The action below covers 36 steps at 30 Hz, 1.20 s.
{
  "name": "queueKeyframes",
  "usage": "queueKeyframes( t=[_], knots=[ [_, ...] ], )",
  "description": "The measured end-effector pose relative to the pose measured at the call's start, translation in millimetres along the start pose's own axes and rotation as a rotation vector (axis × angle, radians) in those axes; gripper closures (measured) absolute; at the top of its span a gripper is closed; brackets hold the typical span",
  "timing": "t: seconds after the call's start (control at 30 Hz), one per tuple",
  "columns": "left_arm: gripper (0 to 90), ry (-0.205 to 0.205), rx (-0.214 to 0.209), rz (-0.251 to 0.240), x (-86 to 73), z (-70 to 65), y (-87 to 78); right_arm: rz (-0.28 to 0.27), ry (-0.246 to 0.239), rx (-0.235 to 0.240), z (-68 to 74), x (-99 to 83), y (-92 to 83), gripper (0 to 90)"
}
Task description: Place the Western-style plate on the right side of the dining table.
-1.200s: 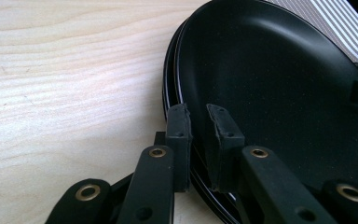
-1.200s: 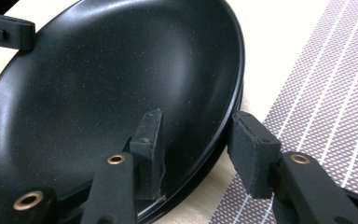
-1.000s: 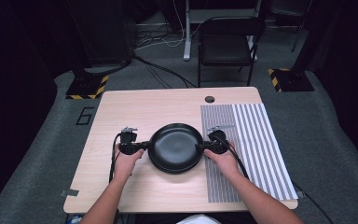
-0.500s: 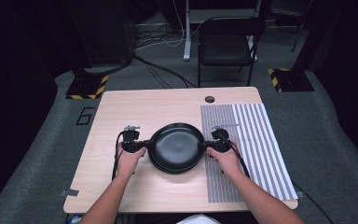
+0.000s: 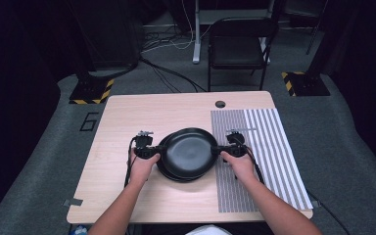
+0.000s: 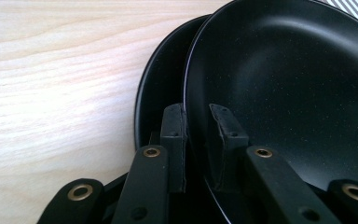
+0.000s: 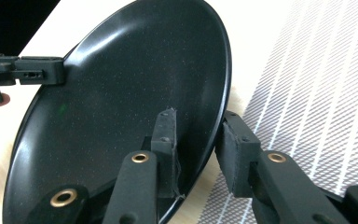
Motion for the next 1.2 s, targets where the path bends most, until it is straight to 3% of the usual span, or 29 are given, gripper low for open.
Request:
queueKeyframes(
  t=[0.17,0.37,0.7,1.0,1.2],
  knots=[
    [77.0,-0.002,0.001,-0.004,2.5,-5.7,5.9,-0.018,-0.003,-0.003,-2.6,5.6,-4.8,69.8],
    [76.7,-0.02,-0.038,-0.024,1.4,-9.5,9.2,-0.037,-0.014,-0.019,-7.5,8.5,-9.5,69.4],
    [72.5,-0.041,-0.066,-0.014,-4.8,-11.1,8.6,-0.036,-0.026,-0.018,-1.2,3.5,-15.2,61.1],
    [65.4,0.008,-0.052,-0.001,-10.2,-15.4,7.7,-0.013,-0.035,-0.011,7.0,-11.1,-24.0,59.8],
    [63.8,-0.005,-0.053,-0.013,-11.8,-16.6,8.0,0.008,-0.036,-0.001,10.7,-18.7,-23.2,59.0]
  ],
)
Point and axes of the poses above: each handheld gripper's, and its own axes: y roughly forward along the jaws, x roughly out of its top, z roughly to its left, the point moved 9 cm from there along y, roughly forward along the jaws, and after that the axes turned 9 degrees about x, right-handed, at the moved point
